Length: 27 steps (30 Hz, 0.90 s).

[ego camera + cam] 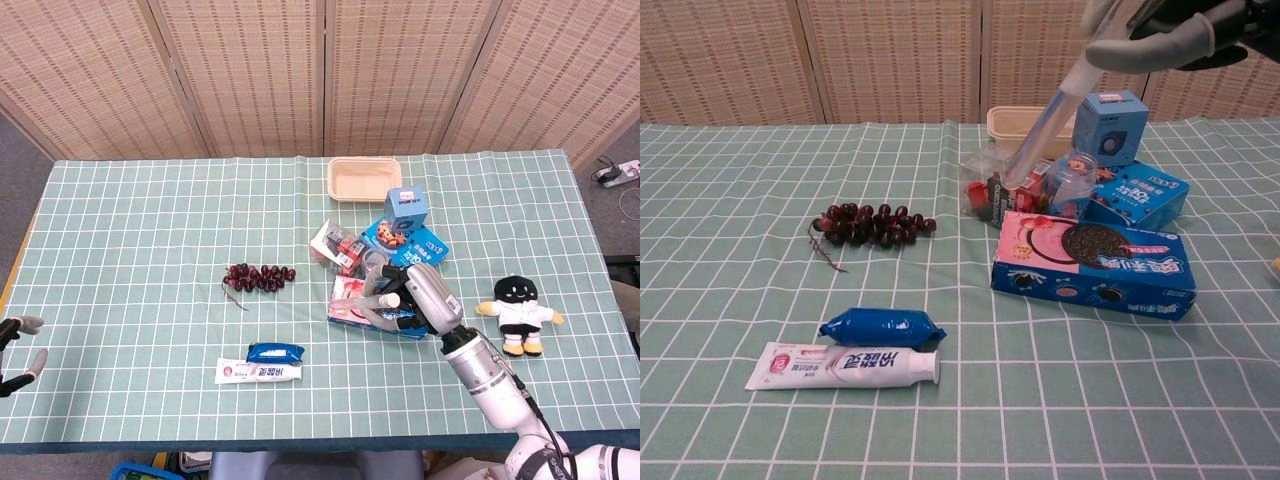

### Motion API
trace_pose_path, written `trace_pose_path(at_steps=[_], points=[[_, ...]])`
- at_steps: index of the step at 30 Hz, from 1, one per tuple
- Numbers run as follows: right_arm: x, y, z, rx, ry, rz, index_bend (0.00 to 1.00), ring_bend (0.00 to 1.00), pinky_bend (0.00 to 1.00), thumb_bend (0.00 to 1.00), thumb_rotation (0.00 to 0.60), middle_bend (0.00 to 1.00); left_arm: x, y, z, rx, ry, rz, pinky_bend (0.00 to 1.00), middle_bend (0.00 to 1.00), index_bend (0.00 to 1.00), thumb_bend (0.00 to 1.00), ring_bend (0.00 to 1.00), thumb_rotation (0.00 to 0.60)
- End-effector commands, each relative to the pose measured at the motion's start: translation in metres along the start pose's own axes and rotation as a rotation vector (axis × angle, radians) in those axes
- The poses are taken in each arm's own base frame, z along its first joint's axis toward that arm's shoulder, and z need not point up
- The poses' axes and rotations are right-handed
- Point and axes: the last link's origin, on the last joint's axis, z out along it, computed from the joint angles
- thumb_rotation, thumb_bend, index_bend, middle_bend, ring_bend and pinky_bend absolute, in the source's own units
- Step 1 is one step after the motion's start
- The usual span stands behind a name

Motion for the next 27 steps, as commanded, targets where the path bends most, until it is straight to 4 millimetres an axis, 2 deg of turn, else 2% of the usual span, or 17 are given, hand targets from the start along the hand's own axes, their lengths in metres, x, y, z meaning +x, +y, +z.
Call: trace_pose_path(at_steps=[1, 6, 9, 13, 19, 22, 27], points=[[0.001, 0.014, -0.003, -0.038, -0.004, -0.274, 0.72, 1.0, 1.0, 0.4, 0.6, 1.0, 0.0, 0.0, 0.0, 0.0, 0.0, 0.0, 0.63, 0.45, 0.47, 0.33, 0.44, 0.6], [-0.002, 0.022, -0.002, -0.075, 0.018, -0.47, 0.72, 1.0, 1.0, 0.43, 0.6, 1.0, 0.0, 0.0, 0.0, 0.003, -0.002, 0.001, 0.63, 0.45, 0.47, 0.33, 0.44, 0.6], [-0.005, 0.02, 0.0, -0.078, 0.039, -0.482, 0.72, 1.0, 1.0, 0.43, 0.6, 1.0, 0.0, 0.0, 0.0, 0.004, -0.001, 0.0, 0.63, 0.45, 0.47, 0.33, 0.44, 0.6], [-0.009, 0.012, 0.001, -0.061, 0.027, -0.333, 0.72, 1.0, 1.0, 0.43, 0.6, 1.0, 0.0, -0.001, 0.0, 0.005, -0.002, 0.0, 0.63, 0.45, 0.47, 0.33, 0.44, 0.6], [-0.008, -0.003, 0.0, 0.004, -0.04, -0.021, 0.72, 1.0, 1.0, 0.43, 0.6, 1.0, 0.0, -0.001, 0.001, 0.004, -0.004, -0.002, 0.63, 0.45, 0.47, 0.33, 0.44, 0.6], [-0.006, -0.007, -0.001, 0.034, -0.058, 0.071, 0.72, 1.0, 1.0, 0.43, 0.6, 1.0, 0.0, -0.001, 0.001, 0.005, -0.004, -0.003, 0.63, 0.45, 0.47, 0.33, 0.44, 0.6], [-0.002, -0.001, -0.003, 0.035, -0.067, 0.033, 0.72, 1.0, 1.0, 0.43, 0.6, 1.0, 0.0, -0.001, 0.001, 0.005, -0.002, -0.004, 0.63, 0.45, 0.47, 0.33, 0.44, 0.6]])
